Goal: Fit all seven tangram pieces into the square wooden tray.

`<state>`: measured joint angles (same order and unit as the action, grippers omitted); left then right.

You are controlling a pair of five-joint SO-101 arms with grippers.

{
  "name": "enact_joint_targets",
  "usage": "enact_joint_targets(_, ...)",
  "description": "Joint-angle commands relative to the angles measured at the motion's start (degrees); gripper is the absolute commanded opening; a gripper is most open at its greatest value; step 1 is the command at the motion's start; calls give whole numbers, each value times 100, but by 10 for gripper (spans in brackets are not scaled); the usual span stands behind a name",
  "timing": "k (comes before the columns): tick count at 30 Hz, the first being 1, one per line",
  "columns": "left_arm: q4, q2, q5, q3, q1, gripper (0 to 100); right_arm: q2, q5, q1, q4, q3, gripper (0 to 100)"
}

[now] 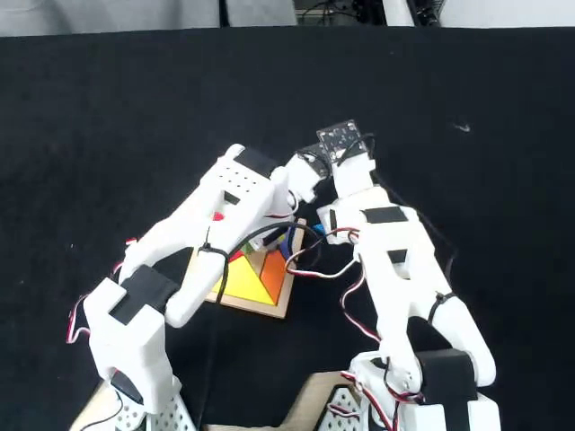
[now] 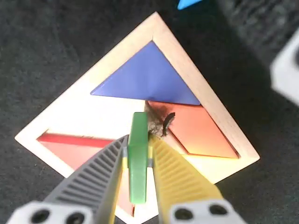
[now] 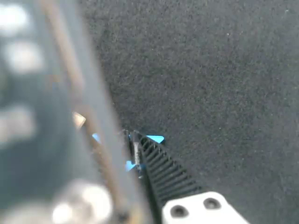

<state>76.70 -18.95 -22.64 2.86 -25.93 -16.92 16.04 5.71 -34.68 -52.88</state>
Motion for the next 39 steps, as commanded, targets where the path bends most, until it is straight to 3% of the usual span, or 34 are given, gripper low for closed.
enact_joint_targets(1, 35, 44, 53, -31, -57, 29, -57, 44, -79, 88, 180, 11)
enact_joint_targets(11, -527, 35, 18, 180, 22, 30, -57, 44, -88, 88, 180, 11)
enact_joint_targets(35, -484, -466, -237, 154, 119, 36, -57, 44, -70, 88, 180, 11)
enact_joint_targets(39, -246, -466, -237, -48, 242, 160, -57, 44, -70, 88, 180, 11)
